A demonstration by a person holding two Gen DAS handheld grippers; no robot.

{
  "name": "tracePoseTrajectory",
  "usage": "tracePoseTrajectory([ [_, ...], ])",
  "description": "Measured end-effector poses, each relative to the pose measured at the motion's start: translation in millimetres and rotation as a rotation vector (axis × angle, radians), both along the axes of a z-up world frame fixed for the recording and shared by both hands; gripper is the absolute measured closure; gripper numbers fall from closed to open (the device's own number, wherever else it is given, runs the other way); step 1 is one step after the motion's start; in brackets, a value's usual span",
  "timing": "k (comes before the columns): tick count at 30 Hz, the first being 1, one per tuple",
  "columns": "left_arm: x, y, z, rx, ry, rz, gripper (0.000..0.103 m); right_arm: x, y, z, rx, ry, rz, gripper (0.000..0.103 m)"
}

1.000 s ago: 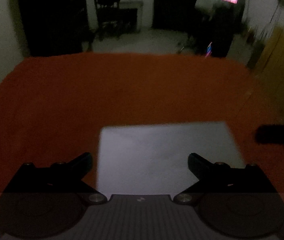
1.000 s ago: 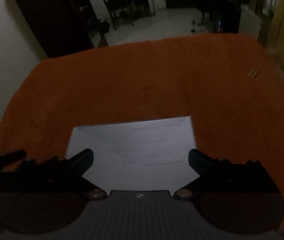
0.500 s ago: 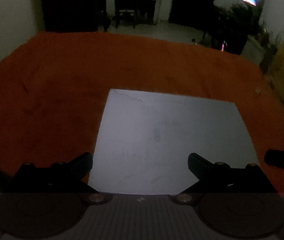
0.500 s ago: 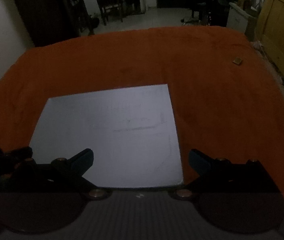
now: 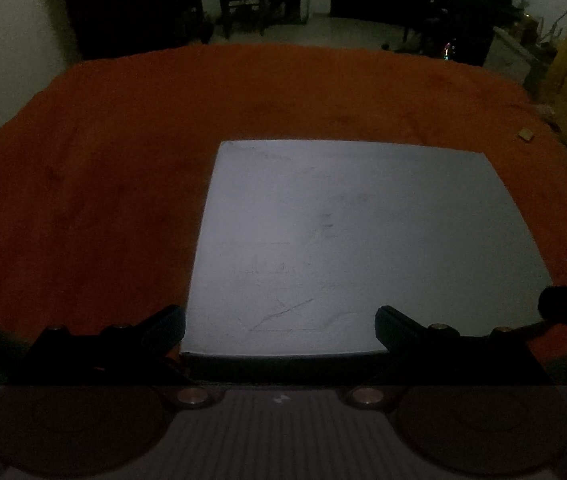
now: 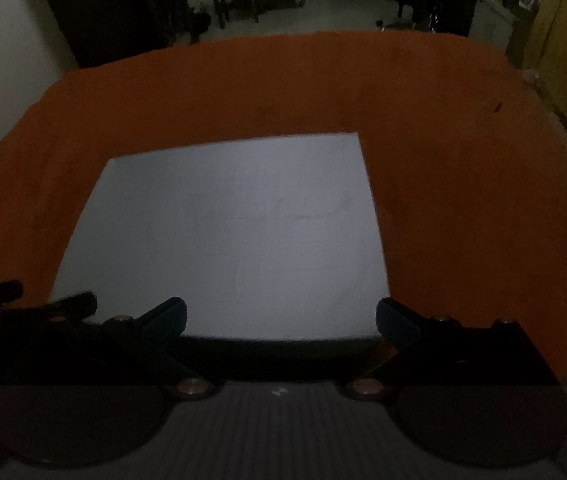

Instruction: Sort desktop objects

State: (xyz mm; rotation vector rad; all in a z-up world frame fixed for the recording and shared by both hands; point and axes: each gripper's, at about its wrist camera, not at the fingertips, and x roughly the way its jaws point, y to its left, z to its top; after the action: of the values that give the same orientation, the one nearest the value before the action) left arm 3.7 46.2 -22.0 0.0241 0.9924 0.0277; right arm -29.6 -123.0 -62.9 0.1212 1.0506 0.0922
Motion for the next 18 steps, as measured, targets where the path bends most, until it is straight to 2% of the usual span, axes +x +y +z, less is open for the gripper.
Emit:
tracePoseTrajectory([
  [18,-9.7,-11.2,-6.1,0.013,0.031,-0.022,0.0,0.2,-4.1,3.5,0.008,0.027,0.029,0.0],
])
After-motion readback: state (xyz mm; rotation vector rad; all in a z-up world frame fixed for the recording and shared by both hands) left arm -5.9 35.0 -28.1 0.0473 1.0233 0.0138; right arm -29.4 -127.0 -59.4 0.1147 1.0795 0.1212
